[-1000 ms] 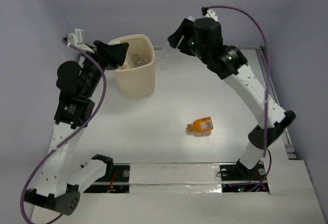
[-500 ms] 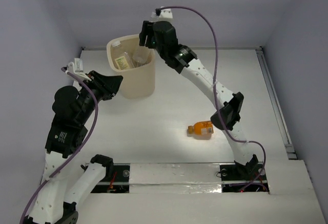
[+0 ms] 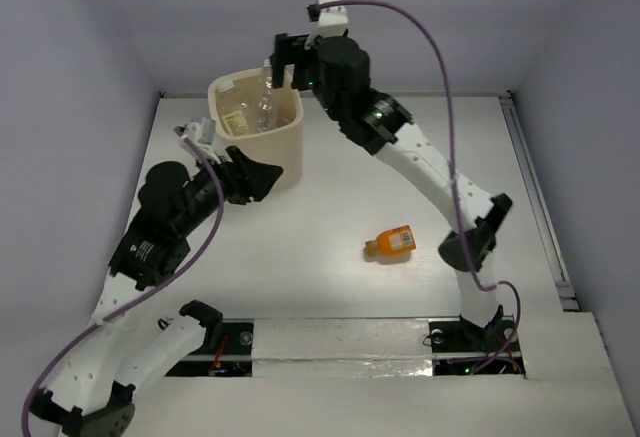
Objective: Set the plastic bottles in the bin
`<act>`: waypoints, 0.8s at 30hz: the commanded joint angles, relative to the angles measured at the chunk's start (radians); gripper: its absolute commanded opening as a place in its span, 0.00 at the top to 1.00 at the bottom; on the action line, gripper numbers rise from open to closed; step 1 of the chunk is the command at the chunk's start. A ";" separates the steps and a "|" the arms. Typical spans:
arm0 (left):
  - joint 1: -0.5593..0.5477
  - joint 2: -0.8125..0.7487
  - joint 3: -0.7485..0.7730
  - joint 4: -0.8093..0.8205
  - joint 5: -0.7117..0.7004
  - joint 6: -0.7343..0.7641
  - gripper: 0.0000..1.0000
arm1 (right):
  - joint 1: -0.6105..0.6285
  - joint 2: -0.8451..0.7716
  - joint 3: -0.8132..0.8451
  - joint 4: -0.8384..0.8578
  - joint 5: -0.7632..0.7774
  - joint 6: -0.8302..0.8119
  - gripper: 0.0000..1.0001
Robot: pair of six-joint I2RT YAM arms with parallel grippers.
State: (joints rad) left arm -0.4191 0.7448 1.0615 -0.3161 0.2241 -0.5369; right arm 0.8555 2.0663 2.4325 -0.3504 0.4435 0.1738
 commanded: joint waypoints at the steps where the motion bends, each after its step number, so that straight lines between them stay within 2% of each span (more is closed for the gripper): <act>1: -0.184 0.074 -0.021 0.127 -0.053 0.063 0.45 | -0.032 -0.271 -0.182 0.070 0.081 0.055 0.40; 2: -0.237 0.135 -0.015 0.140 -0.077 0.087 0.46 | -0.042 -0.329 -0.261 0.068 0.078 0.085 0.65; 3: -0.289 0.174 0.007 0.158 -0.104 0.103 0.46 | -0.052 -0.456 -0.348 0.079 0.078 0.145 0.84; 4: -0.388 0.214 0.024 0.163 -0.155 0.124 0.47 | -0.061 -0.524 -0.440 0.086 0.077 0.168 1.00; 5: -0.430 0.307 0.044 0.166 -0.172 0.171 0.49 | -0.070 -0.588 -0.622 0.091 0.075 0.193 1.00; 7: -0.495 0.405 0.112 0.163 -0.202 0.213 0.55 | -0.070 -0.786 -0.795 0.097 0.083 0.242 1.00; 8: -0.544 0.498 0.133 0.163 -0.203 0.233 0.65 | -0.070 -0.852 -0.876 0.091 0.105 0.262 1.00; 9: -0.563 0.543 0.173 0.172 -0.201 0.268 0.68 | -0.081 -0.915 -1.018 0.056 0.116 0.312 1.00; 10: -0.576 0.580 0.187 0.184 -0.190 0.281 0.69 | -0.081 -0.980 -1.082 0.035 0.121 0.335 1.00; 12: -0.607 0.684 0.234 0.205 -0.161 0.305 0.67 | -0.081 -1.153 -1.229 -0.024 0.138 0.416 0.96; 13: -0.607 0.717 0.253 0.209 -0.123 0.330 0.64 | -0.081 -1.204 -1.269 -0.097 0.141 0.443 0.89; 15: -0.625 0.823 0.320 0.177 -0.089 0.379 0.45 | -0.081 -1.342 -1.358 -0.224 0.158 0.540 0.74; 16: -0.626 0.858 0.342 0.163 -0.059 0.399 0.38 | -0.081 -1.383 -1.380 -0.261 0.165 0.573 0.52; 17: -0.636 0.922 0.363 0.144 -0.054 0.414 0.27 | -0.081 -1.460 -1.401 -0.298 0.172 0.602 0.40; 19: -0.636 0.978 0.411 0.097 -0.043 0.455 0.20 | -0.081 -1.529 -1.450 -0.385 0.175 0.683 0.22; 23: -0.636 1.093 0.442 0.071 -0.110 0.488 0.03 | -0.081 -1.669 -1.506 -0.467 0.129 0.754 0.16; 24: -0.636 1.110 0.460 0.057 -0.132 0.492 0.03 | -0.081 -1.699 -1.511 -0.492 0.120 0.769 0.16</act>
State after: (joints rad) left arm -1.0534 1.8320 1.4658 -0.2138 0.1314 -0.1085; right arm 0.7734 0.4202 0.9413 -0.7441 0.5751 0.8322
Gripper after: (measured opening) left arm 0.962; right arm 0.836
